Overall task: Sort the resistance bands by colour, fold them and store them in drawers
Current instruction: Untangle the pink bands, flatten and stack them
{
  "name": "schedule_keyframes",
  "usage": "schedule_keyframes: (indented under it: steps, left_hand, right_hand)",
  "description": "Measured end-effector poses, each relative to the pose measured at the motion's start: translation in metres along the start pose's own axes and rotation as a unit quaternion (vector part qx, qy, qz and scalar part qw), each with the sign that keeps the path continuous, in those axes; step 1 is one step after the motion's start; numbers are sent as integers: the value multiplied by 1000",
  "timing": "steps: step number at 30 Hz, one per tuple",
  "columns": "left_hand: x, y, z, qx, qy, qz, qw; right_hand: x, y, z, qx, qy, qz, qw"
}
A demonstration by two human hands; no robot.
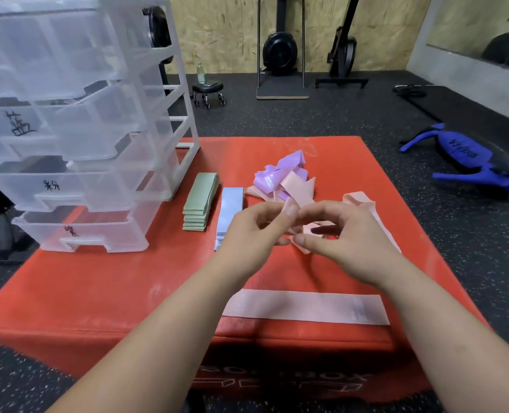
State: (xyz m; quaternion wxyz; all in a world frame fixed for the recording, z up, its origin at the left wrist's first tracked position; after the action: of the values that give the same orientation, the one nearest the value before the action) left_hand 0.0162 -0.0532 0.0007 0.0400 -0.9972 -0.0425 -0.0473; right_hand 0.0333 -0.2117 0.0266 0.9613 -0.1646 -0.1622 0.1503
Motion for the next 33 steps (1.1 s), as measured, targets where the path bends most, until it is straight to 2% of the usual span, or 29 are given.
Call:
schedule_keyframes:
  steps: [2,6,8,13,16,20,26,33]
  left_hand:
    - [1,-8,6,-2,-16,-16,1000]
    - [4,-26,14,-28,-50,-42,997]
    - [4,-29,13,-25,-53,-34,998]
    - [-1,-24,5,-10,-38,14,999]
    - [-3,-22,-3,24,-2,24,999]
    - [-1,-35,-9,69,50,-33,996]
    - [-6,-72,-10,-24,30,-162,986]
    - [-24,-90,5,-59,-13,-190,980]
  right_hand:
    - [-2,2,-2,-7,3,4,1000]
    - [3,-18,-16,-27,18,-89,996]
    - [6,-22,-23,-41,20,-98,994]
    - [4,8,-11,-41,-3,7,999]
    - [3,21,-7,-52,-25,8,998]
    - [5,23,-10,-48,-18,20,998]
    - [2,-1,-40,-169,42,78,982]
    - [-16,-46,-47,-288,61,64,953]
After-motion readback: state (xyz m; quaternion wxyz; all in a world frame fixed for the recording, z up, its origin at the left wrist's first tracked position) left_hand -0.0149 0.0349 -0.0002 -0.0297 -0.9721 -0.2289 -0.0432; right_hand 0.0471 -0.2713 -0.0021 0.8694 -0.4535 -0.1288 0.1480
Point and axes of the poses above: each hand's wrist, its own x-axis towards the middle knuckle, its own y-axis out of the palm, z = x × y, the point moved 8 cm from there along x, towards the middle knuckle, and after that the axes turned 5 degrees about -z, right-handed, at the moved point
